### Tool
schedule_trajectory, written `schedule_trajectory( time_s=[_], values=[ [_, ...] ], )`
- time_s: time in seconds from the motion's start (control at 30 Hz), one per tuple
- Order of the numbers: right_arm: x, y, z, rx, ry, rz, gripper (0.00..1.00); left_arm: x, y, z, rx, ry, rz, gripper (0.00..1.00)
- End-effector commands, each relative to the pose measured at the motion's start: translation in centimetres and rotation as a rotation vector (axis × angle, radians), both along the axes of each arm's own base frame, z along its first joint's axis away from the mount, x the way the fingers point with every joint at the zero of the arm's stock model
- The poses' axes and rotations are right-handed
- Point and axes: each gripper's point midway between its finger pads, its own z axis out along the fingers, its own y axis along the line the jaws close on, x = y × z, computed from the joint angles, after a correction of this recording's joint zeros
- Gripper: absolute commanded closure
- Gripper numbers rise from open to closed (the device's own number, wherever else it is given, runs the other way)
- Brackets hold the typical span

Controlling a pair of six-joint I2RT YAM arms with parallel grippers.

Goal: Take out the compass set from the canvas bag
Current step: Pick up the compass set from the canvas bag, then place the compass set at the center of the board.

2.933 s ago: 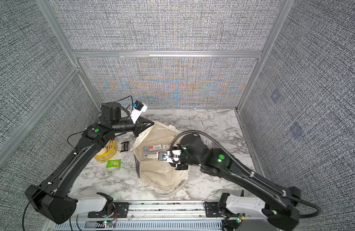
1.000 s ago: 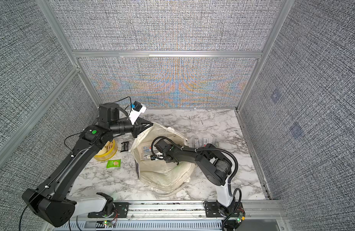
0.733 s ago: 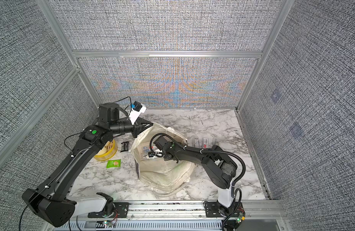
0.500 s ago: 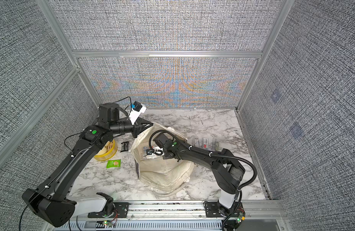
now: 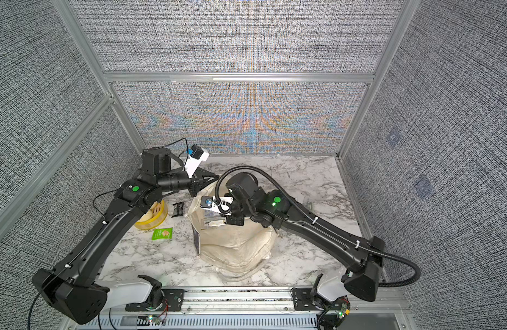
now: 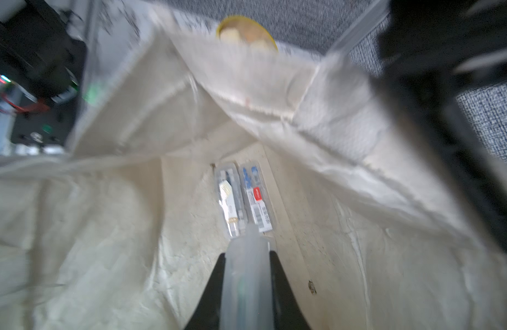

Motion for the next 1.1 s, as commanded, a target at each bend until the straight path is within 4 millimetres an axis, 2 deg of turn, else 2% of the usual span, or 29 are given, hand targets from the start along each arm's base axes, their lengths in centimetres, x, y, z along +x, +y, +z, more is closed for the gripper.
schedule_trajectory(
  time_s=[0.0,0.17,0.27,0.43,0.63,0.73,0.87,0.97,1.03,1.07],
  values=[
    [-3.7,0.5,3.2,0.113,0.157,0.07,0.89,0.2,-0.3,1.0,-0.033,-0.034,-0.015,1.0],
    [-4.2,-0.5,9.0,0.216,0.172,0.011,0.91,0.2,-0.4,0.9,-0.035,-0.028,-0.017,1.0],
    [-2.5,-1.8,11.5,0.232,0.121,-0.112,0.94,0.2,-0.5,0.9,-0.037,-0.027,-0.019,1.0],
    [1.1,-5.2,13.6,0.2,0.042,-0.341,0.99,0.0,-0.4,1.2,-0.039,-0.033,-0.02,1.0],
    [2.7,-9.7,15.7,0.26,0.072,-0.509,1.0,0.1,-0.4,1.0,-0.035,-0.03,-0.02,1.0],
    [4.5,-13.2,16.0,0.284,0.048,-0.65,1.0,0.1,-0.5,1.0,-0.035,-0.026,-0.024,1.0],
    [8.3,-18.7,14.9,0.263,-0.009,-0.89,1.0,0.1,-0.4,1.0,-0.036,-0.027,-0.024,1.0],
    [10.5,-21.7,14.3,0.315,0.016,-1.017,1.0,0.1,-0.5,0.8,-0.034,-0.024,-0.025,1.0],
    [12.3,-24.1,13.2,0.322,0.021,-1.129,1.0,0.1,-0.4,0.9,-0.035,-0.027,-0.023,1.0],
    [13.5,-25.7,11.9,0.303,0.026,-1.202,1.0,0.1,-0.5,1.0,-0.035,-0.027,-0.025,1.0]
  ],
)
